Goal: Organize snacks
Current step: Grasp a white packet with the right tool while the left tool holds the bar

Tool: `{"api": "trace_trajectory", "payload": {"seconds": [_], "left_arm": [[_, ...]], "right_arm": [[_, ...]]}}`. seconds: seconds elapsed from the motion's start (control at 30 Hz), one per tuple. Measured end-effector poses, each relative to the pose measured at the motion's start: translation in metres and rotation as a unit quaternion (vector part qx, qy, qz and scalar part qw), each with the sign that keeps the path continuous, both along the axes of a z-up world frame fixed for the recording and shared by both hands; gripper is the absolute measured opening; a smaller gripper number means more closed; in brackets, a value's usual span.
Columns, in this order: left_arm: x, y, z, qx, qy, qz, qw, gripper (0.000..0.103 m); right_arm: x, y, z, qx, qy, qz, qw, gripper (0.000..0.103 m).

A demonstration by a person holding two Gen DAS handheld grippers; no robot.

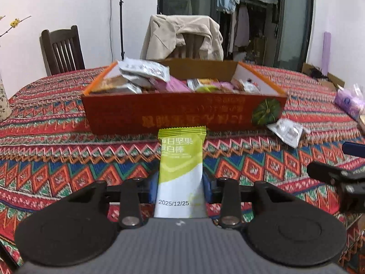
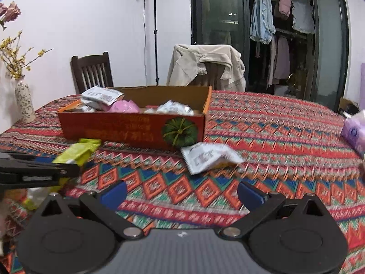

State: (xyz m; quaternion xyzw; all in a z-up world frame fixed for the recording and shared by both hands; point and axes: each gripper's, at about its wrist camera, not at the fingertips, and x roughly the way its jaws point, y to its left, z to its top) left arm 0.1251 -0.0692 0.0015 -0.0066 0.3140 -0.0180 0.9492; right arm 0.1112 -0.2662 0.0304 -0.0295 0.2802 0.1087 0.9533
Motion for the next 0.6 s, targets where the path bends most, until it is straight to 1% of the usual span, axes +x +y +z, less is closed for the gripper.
{"api": "trace_trajectory", "payload": {"seconds": [0.1,0.2,0.33,0.47,0.57,0.6], "left_arm": [[0.002,0.008,0.006,-0.006,-0.01,0.008,0.9999,0.038],[0.003,0.016,0.01,-0.012,-0.015,0.015,0.9997,0.038],[0.005,0.028,0.011,-0.022,-0.017,0.025,0.9993,0.038],[0.006,0.039,0.013,-0.031,-0.018,0.033,0.9988,0.038],[0.007,0.045,0.014,-0.037,-0.02,0.036,0.9985,0.038],[0.008,0.047,0.015,-0.038,-0.02,0.036,0.9984,0.038]], "right_arm": [[0.018,-0.001,0.006,-0.017,-0.003,-0.01,1.0,0.103],[0.043,-0.002,0.008,-0.035,0.007,-0.019,0.999,0.103],[0.081,0.001,0.001,-0.048,0.035,-0.008,0.998,0.103],[0.118,0.003,-0.012,-0.067,0.072,-0.017,0.995,0.103],[0.137,0.002,-0.024,-0.067,0.098,-0.021,0.993,0.103],[0.139,0.0,-0.027,-0.059,0.102,-0.02,0.993,0.102]]}}
